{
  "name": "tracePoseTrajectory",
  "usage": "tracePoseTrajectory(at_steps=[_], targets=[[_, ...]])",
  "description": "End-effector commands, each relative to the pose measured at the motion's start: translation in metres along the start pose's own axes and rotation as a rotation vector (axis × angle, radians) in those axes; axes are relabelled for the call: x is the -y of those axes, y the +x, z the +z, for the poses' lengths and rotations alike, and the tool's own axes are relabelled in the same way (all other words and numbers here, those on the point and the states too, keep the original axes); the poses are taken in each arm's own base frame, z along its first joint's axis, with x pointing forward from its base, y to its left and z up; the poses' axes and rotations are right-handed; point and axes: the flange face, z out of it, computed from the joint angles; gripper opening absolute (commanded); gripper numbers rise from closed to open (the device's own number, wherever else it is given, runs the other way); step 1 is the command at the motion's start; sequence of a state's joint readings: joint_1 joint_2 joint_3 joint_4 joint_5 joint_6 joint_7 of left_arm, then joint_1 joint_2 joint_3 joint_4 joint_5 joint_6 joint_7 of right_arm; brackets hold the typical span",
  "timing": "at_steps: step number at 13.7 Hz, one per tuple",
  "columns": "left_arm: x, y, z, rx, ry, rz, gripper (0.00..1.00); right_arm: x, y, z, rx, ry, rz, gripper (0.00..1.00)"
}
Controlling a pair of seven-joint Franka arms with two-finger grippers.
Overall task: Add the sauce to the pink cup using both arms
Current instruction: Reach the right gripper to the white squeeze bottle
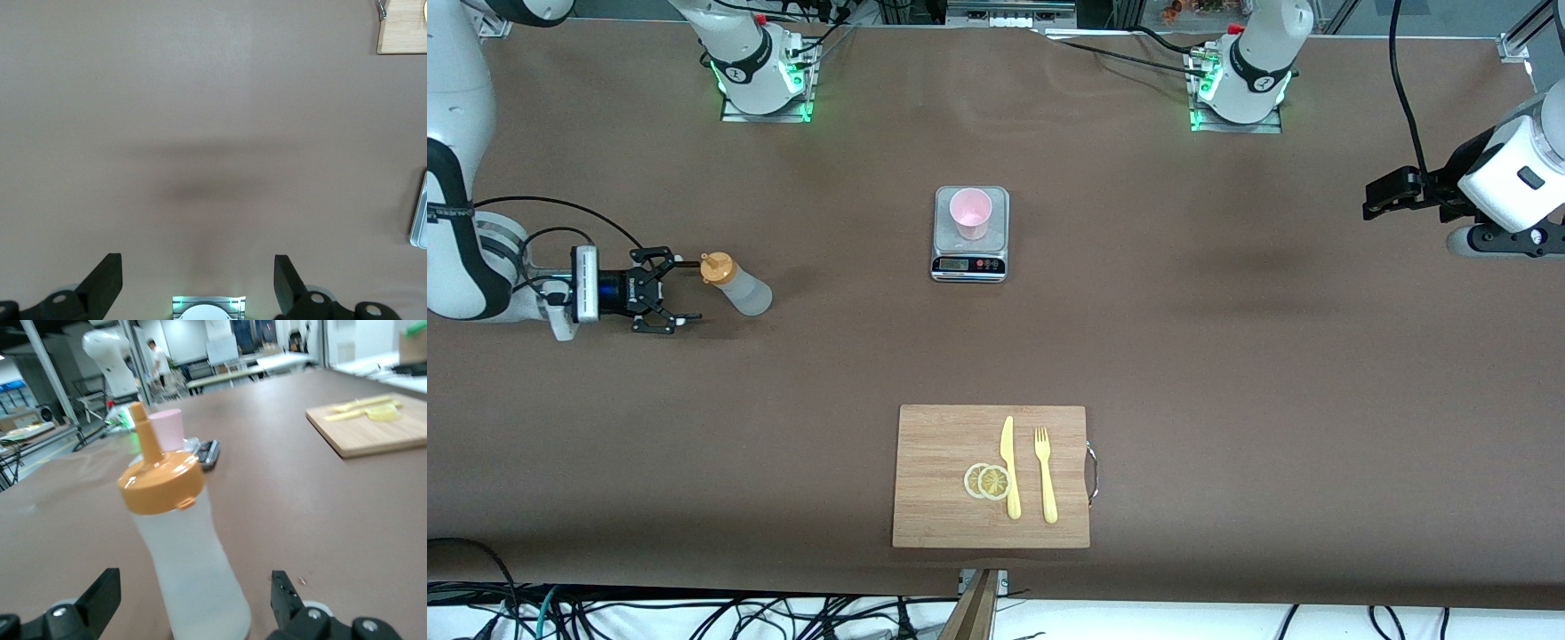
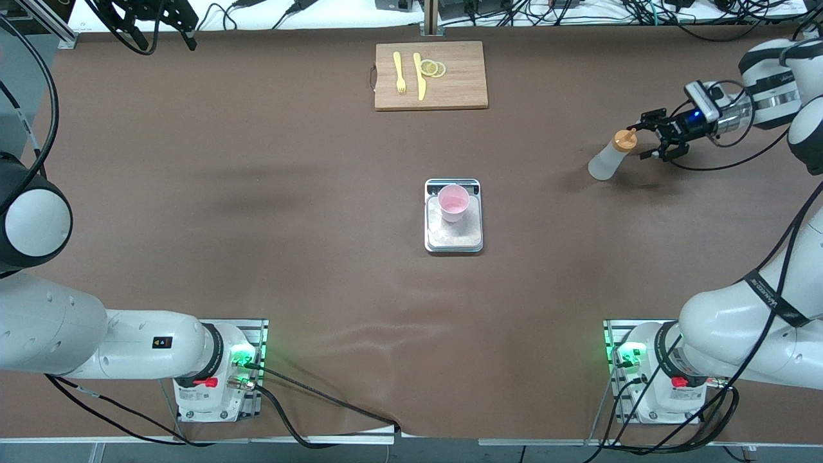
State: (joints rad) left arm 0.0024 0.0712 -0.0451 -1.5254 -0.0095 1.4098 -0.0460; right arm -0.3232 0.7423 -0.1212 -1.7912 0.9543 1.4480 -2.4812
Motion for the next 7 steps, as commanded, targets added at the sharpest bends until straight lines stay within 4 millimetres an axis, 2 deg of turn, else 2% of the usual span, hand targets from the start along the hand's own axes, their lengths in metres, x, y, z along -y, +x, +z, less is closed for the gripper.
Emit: tracePoseTrajectory(at_steps=[1,3,5,7], targets=[[0.002,-0.005,-0.003,-0.005,0.014,0.023,1.00,0.005,-0.019,0.012,-0.077,0.006,-0.081,1.00],[-0.002,-0.005,-0.002,-0.003,0.017,0.028,1.00,0.005,-0.031,0.024,-0.097,0.021,-0.090,1.00],[-0.002,-0.005,-0.005,-0.011,0.018,0.030,1.00,-0.007,-0.032,0.051,-0.140,0.019,-0.090,1.00],[-0.002,-0.004,-0.005,-0.009,0.016,0.034,1.00,-0.013,-0.031,0.067,-0.150,0.038,-0.090,1.00]])
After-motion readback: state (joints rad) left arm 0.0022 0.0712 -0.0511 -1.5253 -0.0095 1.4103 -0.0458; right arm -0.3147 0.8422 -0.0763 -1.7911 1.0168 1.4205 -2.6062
